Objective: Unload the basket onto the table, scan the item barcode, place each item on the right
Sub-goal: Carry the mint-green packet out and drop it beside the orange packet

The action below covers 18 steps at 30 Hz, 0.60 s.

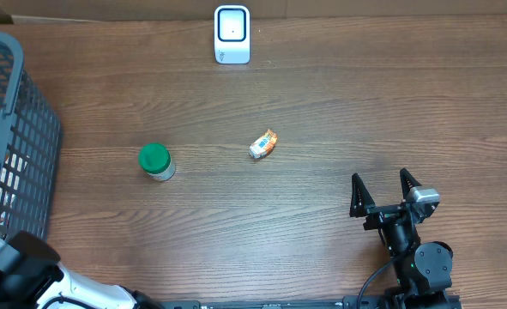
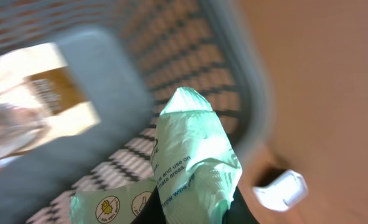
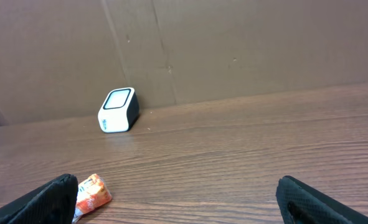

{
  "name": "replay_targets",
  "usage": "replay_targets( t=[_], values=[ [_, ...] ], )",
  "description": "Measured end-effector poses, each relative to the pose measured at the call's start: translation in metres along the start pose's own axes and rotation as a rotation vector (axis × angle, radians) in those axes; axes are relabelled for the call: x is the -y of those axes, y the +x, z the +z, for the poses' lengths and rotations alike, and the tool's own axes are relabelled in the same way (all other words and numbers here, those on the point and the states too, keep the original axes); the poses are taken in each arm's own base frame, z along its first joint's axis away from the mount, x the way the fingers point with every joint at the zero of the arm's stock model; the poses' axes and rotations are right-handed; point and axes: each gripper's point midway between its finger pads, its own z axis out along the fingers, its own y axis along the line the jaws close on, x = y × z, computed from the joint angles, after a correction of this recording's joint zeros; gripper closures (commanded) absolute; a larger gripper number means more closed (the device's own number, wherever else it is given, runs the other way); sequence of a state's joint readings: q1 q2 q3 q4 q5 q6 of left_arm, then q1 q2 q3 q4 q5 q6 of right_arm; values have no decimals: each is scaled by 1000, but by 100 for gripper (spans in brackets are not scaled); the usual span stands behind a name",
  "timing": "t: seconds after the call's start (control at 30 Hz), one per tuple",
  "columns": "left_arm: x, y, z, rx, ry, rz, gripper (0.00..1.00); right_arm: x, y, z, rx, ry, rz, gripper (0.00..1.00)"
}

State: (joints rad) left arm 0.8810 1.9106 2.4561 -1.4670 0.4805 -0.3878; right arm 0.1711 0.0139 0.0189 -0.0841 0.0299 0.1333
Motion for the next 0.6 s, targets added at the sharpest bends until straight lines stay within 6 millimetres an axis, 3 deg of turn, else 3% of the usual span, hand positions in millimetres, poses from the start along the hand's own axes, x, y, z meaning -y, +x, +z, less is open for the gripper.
replay_targets(
  t=[0.13, 0.3, 0.47, 0.6],
  values=[
    [60, 33, -24, -34, 132, 107, 96, 0, 0, 0, 0, 0, 0, 0],
    [121, 113, -38, -178, 206, 316, 96, 0, 0, 0, 0, 0, 0, 0],
    [161, 202, -28, -332, 192, 579, 96, 0, 0, 0, 1, 0, 0, 0],
    [167, 266, -7, -442, 101, 730, 95, 0, 0, 0, -1, 0, 0, 0]
  ],
)
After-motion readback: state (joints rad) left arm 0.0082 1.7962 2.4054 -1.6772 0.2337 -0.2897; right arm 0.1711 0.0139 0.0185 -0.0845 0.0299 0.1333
